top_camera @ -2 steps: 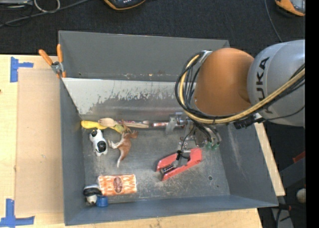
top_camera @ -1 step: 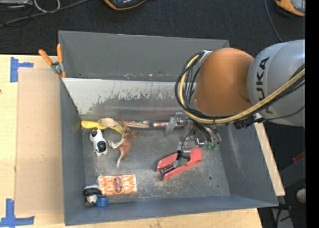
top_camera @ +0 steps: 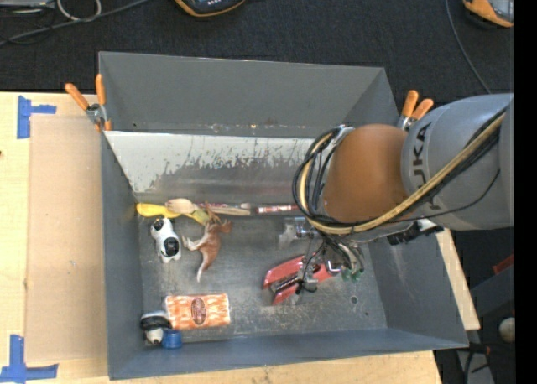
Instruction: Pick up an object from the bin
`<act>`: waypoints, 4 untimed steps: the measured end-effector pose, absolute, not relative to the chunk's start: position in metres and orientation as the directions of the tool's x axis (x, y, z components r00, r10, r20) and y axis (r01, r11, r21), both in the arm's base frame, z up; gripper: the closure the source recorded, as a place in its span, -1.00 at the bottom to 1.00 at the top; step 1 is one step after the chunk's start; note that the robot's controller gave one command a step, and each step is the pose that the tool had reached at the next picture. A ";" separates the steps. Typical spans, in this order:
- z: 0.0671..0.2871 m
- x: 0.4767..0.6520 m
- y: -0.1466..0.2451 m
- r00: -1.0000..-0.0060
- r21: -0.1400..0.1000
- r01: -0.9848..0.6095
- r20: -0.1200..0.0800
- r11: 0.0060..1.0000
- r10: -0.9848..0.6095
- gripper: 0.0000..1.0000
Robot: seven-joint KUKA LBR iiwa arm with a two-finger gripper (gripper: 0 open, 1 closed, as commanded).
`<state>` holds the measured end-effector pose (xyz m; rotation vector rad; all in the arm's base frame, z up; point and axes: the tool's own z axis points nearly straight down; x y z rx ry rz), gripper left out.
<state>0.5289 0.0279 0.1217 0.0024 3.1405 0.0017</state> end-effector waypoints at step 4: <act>0.200 0.531 0.017 -0.993 0.004 0.114 -0.002 0.993 0.114 1.00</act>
Offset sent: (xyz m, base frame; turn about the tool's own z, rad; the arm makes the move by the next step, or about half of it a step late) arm 0.0000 0.0000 0.0000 0.0000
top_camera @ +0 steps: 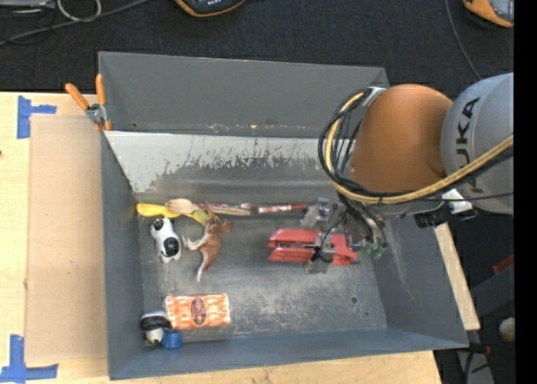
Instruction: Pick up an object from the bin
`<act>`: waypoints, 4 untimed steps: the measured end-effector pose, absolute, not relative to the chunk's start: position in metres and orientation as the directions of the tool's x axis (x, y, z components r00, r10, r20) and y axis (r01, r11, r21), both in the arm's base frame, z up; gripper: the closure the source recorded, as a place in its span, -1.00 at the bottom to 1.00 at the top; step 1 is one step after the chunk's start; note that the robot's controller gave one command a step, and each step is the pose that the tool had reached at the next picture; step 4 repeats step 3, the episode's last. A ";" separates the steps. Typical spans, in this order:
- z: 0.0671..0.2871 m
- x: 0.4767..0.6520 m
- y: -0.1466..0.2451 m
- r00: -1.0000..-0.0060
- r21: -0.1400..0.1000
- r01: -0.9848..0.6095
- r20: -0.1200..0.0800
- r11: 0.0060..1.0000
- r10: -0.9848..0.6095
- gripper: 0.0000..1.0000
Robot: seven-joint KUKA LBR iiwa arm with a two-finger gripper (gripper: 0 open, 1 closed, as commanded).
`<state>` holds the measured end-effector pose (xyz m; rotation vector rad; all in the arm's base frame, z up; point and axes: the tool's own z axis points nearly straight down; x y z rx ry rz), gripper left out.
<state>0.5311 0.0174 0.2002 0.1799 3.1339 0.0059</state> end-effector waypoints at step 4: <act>0.252 0.564 0.009 -1.000 0.002 0.023 0.008 1.000 0.023 1.00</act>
Offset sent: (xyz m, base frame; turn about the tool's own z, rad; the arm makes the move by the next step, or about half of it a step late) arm 0.0072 0.0149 0.1664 -0.0513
